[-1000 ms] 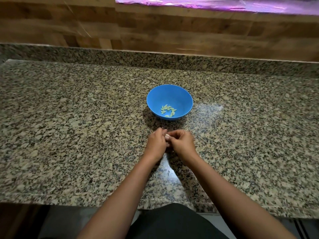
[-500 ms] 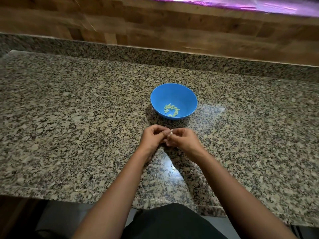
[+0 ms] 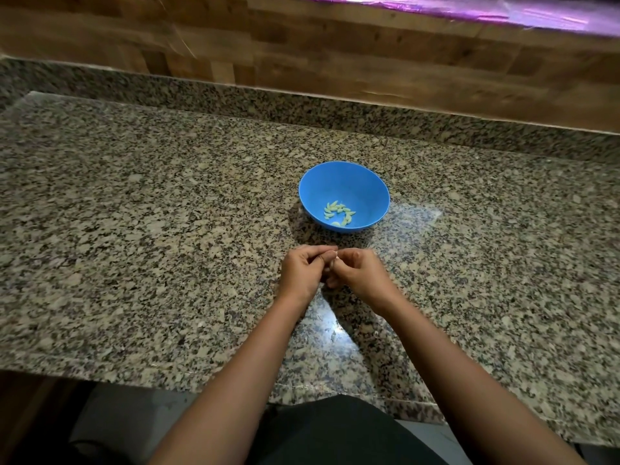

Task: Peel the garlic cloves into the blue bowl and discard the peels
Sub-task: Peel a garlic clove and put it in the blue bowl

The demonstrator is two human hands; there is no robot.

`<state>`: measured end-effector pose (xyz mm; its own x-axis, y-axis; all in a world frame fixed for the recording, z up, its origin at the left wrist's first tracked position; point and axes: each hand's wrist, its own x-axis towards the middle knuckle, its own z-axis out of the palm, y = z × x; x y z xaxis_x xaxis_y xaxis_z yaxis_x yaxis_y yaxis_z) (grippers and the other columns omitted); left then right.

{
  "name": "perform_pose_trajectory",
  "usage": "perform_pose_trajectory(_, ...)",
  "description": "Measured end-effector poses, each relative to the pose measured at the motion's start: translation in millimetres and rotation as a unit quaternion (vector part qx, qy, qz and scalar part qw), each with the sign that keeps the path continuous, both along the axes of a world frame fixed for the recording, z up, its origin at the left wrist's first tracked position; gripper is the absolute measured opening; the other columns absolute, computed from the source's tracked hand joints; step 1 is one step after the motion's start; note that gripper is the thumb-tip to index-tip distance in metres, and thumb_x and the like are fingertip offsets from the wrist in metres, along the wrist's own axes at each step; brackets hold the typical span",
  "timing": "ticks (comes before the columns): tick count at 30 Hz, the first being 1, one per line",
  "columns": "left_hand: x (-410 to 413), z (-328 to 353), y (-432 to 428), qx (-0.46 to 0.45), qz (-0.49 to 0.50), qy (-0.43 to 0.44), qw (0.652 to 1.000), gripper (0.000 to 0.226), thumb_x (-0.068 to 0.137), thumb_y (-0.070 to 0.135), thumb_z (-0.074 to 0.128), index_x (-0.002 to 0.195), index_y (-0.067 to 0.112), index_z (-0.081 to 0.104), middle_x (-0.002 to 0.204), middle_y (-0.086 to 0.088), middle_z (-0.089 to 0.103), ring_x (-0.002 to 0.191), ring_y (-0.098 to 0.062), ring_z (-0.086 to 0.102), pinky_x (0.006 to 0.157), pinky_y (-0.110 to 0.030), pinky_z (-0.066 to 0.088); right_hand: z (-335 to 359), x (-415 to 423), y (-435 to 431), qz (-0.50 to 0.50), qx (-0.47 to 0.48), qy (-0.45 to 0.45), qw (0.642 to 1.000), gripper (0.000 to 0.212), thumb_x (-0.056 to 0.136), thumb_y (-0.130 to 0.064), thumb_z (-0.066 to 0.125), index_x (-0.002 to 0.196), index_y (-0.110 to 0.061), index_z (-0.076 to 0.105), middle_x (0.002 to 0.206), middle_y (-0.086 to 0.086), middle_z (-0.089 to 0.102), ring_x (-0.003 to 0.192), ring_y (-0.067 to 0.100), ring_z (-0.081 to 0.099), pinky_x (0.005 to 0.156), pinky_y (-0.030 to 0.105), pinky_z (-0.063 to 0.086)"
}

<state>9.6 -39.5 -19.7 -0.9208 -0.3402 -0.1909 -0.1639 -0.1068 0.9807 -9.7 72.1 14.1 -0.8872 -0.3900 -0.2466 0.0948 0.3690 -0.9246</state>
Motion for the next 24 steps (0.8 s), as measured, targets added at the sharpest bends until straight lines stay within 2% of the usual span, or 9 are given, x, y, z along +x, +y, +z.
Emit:
perform_pose_trajectory(2, 0, -2, -1, -0.026, 0.004, -0.001, 1.000, 0.011, 0.085, 0.005, 0.065, 0.092, 0.010, 0.071, 0.102, -0.014, 0.066, 0.089, -0.020, 0.066, 0.076, -0.026, 0.056, -1, 1, -1, -0.006, -0.003, -0.012, 1.000, 0.022, 0.096, -0.005, 0.046, 0.084, -0.007, 0.064, 0.072, 0.004, 0.066, 0.058, 0.014, 0.061, 0.061, 0.026, 0.055)
perform_pose_trajectory(5, 2, -5, -4, -0.016, 0.011, -0.014, 1.000, 0.013, 0.087, 0.004, 0.062, 0.097, 0.000, 0.069, 0.089, -0.005, 0.067, 0.074, -0.008, 0.064, 0.062, -0.013, 0.052, -2, 1, -1, -0.020, -0.054, -0.085, 0.995, 0.019, 0.097, -0.003, 0.045, 0.096, -0.002, 0.064, 0.076, 0.007, 0.066, 0.054, 0.011, 0.061, 0.061, 0.024, 0.057)
perform_pose_trajectory(8, 3, -7, -8, 0.012, 0.005, -0.018, 1.000, 0.008, 0.087, 0.004, 0.062, 0.091, 0.003, 0.068, 0.081, -0.002, 0.067, 0.072, -0.010, 0.064, 0.061, -0.016, 0.053, -2, -3, -2, -0.039, -0.091, -0.163, 0.982, 0.020, 0.097, -0.003, 0.044, 0.103, 0.004, 0.062, 0.078, 0.013, 0.067, 0.055, 0.013, 0.063, 0.064, 0.029, 0.059)
perform_pose_trajectory(10, 3, -7, -9, 0.036, 0.005, -0.015, 0.999, 0.009, 0.087, 0.005, 0.062, 0.085, 0.010, 0.068, 0.081, -0.003, 0.068, 0.073, -0.013, 0.065, 0.066, -0.022, 0.055, 0, -5, -4, -0.040, -0.094, -0.173, 0.980, 0.020, 0.097, -0.004, 0.043, 0.101, 0.004, 0.062, 0.078, 0.015, 0.067, 0.053, 0.012, 0.064, 0.065, 0.030, 0.059)
perform_pose_trajectory(12, 3, -7, -9, 0.047, 0.014, -0.013, 0.999, 0.012, 0.087, 0.005, 0.062, 0.081, 0.014, 0.068, 0.080, -0.004, 0.069, 0.073, -0.016, 0.066, 0.069, -0.027, 0.056, 2, -5, -5, -0.038, -0.110, -0.178, 0.977, 0.019, 0.096, -0.002, 0.044, 0.094, 0.003, 0.063, 0.076, 0.014, 0.067, 0.054, 0.011, 0.065, 0.062, 0.027, 0.058)
perform_pose_trajectory(17, 3, -8, -10, 0.049, 0.012, -0.007, 0.999, 0.014, 0.087, 0.006, 0.062, 0.082, 0.017, 0.068, 0.085, -0.004, 0.070, 0.081, -0.022, 0.067, 0.077, -0.035, 0.056, 3, -6, -4, -0.056, -0.126, -0.175, 0.975, 0.013, 0.089, 0.007, 0.052, 0.085, 0.005, 0.065, 0.076, 0.015, 0.067, 0.061, 0.014, 0.068, 0.064, 0.023, 0.057)
perform_pose_trajectory(20, 3, -7, -8, 0.033, 0.013, -0.010, 0.999, 0.011, 0.088, 0.006, 0.061, 0.087, 0.014, 0.069, 0.090, -0.004, 0.070, 0.088, -0.021, 0.066, 0.078, -0.031, 0.056, 2, -5, -5, -0.068, -0.115, -0.167, 0.977, 0.011, 0.087, 0.009, 0.054, 0.083, 0.007, 0.064, 0.074, 0.015, 0.067, 0.060, 0.015, 0.067, 0.064, 0.024, 0.057)
perform_pose_trajectory(24, 3, -4, -5, 0.015, 0.033, -0.012, 0.999, 0.011, 0.089, 0.009, 0.060, 0.086, 0.016, 0.067, 0.085, 0.002, 0.068, 0.082, -0.013, 0.065, 0.070, -0.020, 0.054, 3, -4, -7, -0.086, -0.129, -0.169, 0.973, 0.010, 0.085, 0.006, 0.059, 0.078, 0.003, 0.066, 0.070, 0.011, 0.068, 0.058, 0.015, 0.066, 0.061, 0.023, 0.058)
